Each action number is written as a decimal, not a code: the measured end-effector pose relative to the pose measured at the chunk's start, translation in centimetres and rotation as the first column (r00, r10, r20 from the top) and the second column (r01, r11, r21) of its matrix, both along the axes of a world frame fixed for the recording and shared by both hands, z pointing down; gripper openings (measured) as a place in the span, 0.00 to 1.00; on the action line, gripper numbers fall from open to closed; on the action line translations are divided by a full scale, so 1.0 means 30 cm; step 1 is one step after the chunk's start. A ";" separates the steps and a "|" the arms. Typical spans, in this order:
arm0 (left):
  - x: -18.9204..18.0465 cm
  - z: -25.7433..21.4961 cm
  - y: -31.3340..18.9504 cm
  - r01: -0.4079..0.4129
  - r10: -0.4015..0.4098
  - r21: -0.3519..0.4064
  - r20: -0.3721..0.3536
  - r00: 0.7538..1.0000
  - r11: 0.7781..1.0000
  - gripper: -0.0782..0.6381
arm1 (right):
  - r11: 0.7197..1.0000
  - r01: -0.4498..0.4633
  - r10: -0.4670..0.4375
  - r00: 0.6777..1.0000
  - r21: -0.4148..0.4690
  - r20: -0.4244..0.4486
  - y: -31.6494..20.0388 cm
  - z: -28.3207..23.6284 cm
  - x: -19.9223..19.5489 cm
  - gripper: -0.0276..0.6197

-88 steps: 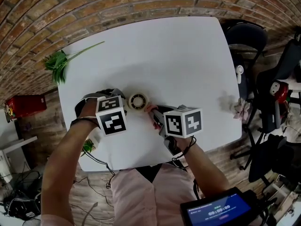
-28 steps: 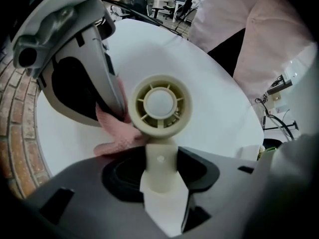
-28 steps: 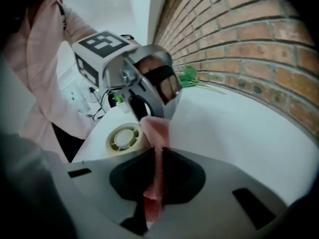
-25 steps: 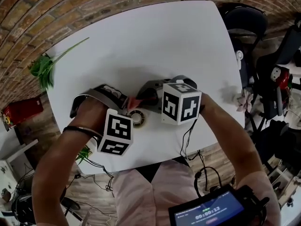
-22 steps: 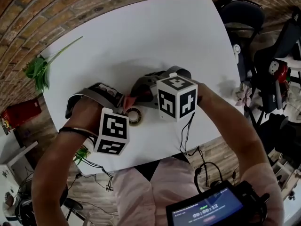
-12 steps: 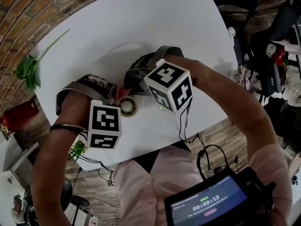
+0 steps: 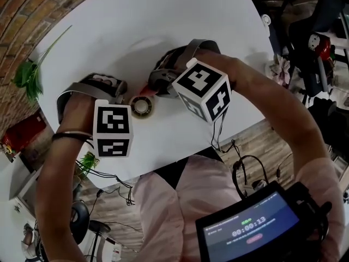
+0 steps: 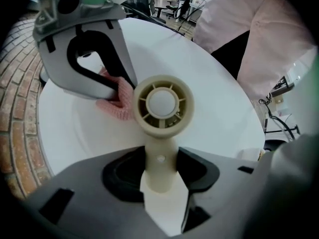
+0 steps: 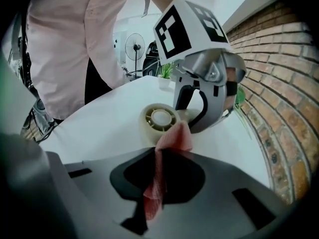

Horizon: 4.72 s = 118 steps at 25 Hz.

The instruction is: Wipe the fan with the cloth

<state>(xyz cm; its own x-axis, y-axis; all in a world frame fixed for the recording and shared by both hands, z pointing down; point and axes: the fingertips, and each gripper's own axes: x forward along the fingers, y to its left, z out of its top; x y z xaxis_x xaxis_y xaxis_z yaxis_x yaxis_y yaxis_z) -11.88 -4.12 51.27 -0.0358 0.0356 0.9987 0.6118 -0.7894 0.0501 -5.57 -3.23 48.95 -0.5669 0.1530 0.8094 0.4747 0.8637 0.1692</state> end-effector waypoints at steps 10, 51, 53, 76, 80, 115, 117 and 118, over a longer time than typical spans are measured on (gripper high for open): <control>-0.006 -0.002 -0.014 0.132 -0.133 0.020 0.008 0.991 0.991 0.38 | 0.995 -0.089 0.088 0.996 -0.050 -0.012 0.091 -0.003 0.035 0.09; 0.392 -0.168 0.118 0.718 -0.981 -0.669 -0.135 0.139 0.194 0.61 | 0.714 -0.651 0.689 0.718 -0.258 0.098 0.435 -0.222 0.301 0.09; 0.406 -0.200 0.113 0.696 -0.984 -0.696 -0.137 0.112 0.176 0.60 | 0.714 -0.649 0.689 0.719 -0.263 0.097 0.442 -0.224 0.295 0.09; 0.079 -0.057 -0.054 0.458 -0.467 -0.093 -0.159 0.870 0.884 0.60 | 0.245 -0.748 0.831 0.490 -0.616 -0.265 0.237 -0.082 0.022 0.09; 0.084 -0.068 -0.047 0.439 -0.449 -0.100 -0.150 0.881 0.893 0.60 | 0.148 -0.742 0.829 0.454 -0.654 -0.327 0.210 -0.049 -0.026 0.09; 0.086 -0.062 -0.037 0.395 -0.409 -0.113 -0.145 0.901 0.912 0.60 | -0.486 -0.594 0.824 -0.066 -0.641 -0.563 0.025 0.039 0.012 0.09; 0.086 -0.062 -0.036 0.394 -0.407 -0.113 -0.144 0.902 0.912 0.60 | -0.493 -0.590 0.822 -0.075 -0.639 -0.565 0.029 0.039 0.027 0.09; 0.086 -0.062 -0.036 0.393 -0.407 -0.114 -0.144 0.902 0.912 0.60 | -0.497 -0.588 0.821 -0.080 -0.638 -0.565 0.030 0.039 0.034 0.09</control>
<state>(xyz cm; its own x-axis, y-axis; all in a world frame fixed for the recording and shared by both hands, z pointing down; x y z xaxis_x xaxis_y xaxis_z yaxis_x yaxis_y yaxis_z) -9.30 -5.20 49.40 0.1591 0.0931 0.9829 0.2501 -0.9669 0.0511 -4.54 -2.34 50.11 -0.6962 -0.3135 0.6458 -0.6821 0.0085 -0.7312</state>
